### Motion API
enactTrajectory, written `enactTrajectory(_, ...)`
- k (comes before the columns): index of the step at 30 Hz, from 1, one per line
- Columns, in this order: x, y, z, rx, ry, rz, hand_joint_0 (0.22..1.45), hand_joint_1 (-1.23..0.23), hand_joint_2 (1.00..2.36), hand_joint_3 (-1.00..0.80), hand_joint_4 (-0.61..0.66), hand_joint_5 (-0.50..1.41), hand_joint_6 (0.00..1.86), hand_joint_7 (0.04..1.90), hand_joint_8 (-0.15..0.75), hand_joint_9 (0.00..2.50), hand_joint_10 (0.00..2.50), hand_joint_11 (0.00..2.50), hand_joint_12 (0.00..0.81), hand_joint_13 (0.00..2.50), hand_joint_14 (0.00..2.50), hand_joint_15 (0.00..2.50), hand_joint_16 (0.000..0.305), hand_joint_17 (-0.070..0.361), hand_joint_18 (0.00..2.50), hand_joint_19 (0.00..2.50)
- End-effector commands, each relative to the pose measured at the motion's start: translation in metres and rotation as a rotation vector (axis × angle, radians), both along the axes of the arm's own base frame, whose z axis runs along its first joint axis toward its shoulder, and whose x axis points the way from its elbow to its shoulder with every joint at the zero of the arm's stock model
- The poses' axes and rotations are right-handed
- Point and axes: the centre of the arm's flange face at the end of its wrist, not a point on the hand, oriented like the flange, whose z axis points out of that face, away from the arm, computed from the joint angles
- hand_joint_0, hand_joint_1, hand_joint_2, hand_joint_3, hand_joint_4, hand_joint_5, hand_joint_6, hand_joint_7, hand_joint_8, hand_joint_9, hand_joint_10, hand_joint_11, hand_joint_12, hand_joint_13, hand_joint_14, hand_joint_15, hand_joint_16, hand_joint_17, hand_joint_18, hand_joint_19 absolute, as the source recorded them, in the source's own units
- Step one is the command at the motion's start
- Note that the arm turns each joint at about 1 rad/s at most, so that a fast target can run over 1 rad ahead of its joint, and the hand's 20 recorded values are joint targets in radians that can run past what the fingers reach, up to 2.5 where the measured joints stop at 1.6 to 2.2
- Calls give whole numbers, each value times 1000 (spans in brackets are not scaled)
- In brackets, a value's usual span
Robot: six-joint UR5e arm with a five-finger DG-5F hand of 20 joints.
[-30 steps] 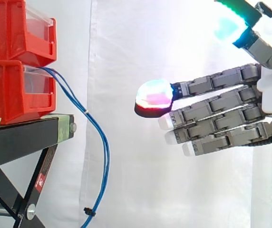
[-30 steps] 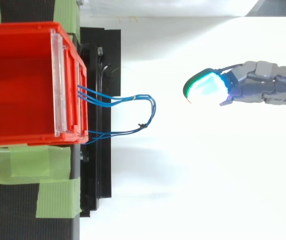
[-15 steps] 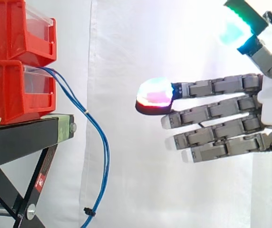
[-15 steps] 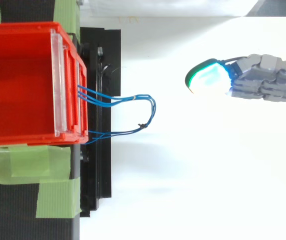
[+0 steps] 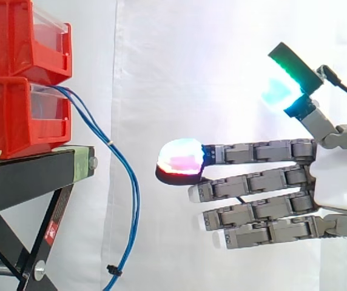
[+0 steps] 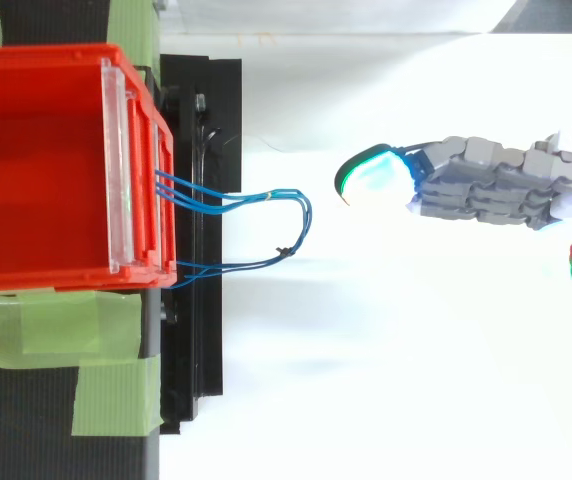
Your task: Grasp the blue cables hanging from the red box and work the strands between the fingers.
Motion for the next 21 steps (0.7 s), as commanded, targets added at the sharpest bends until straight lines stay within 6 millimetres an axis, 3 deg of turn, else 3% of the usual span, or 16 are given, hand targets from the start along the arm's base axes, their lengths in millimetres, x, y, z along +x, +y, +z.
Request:
enactTrajectory(1,1,0,0,-8,-3,-3,641,-474,1000,-1000,97,-488,6,679,252,0,0,0,395,0,2,123,83,186,0,2)
enactTrajectory(12,1,0,-2,-53,9,-9,645,-473,1000,-1000,104,-479,6,685,253,0,0,0,396,0,3,126,82,185,0,0)
enactTrajectory(21,14,4,-36,-7,-23,0,648,-472,1000,-1000,106,-473,7,687,257,0,0,0,396,0,3,127,82,184,0,0)
